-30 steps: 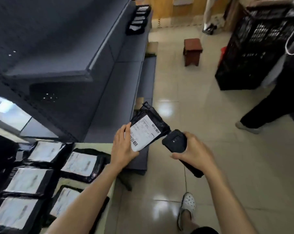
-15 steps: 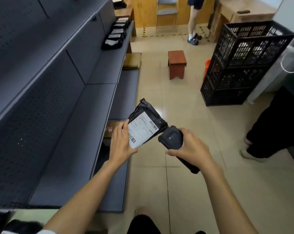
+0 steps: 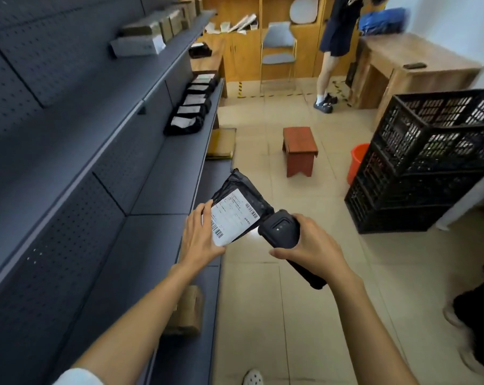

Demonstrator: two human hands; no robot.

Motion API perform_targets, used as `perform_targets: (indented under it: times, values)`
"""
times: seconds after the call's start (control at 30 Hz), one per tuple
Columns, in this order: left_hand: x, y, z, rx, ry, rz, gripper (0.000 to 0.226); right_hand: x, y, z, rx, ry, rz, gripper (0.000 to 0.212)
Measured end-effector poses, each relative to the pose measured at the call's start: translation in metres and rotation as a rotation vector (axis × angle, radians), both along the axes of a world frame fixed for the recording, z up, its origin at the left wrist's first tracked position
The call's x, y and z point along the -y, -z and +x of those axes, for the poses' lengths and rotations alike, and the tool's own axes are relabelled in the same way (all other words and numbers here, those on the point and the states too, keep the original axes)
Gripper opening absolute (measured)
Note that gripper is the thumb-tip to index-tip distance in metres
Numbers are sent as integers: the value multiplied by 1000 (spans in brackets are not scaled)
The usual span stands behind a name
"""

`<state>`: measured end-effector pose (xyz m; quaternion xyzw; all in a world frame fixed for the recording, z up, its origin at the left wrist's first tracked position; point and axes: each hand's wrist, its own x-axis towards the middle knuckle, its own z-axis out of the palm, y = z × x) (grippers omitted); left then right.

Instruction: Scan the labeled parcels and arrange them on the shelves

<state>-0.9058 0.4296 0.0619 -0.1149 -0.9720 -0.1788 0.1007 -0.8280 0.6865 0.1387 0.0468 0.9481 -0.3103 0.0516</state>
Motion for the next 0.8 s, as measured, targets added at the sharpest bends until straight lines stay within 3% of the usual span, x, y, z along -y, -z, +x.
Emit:
perform_targets:
  times: [0.33, 0.63, 0.8]
  values:
    - [-47, 30, -220, 75, 34, -57, 121, -54, 36, -229, 68, 42, -51, 79]
    - [-86, 28, -445, 121, -159, -39, 120, -104, 18, -502, 15, -134, 0, 81]
    - [-86, 38, -525, 180, -255, -25, 121, -104, 13, -626, 49, -217, 53, 72]
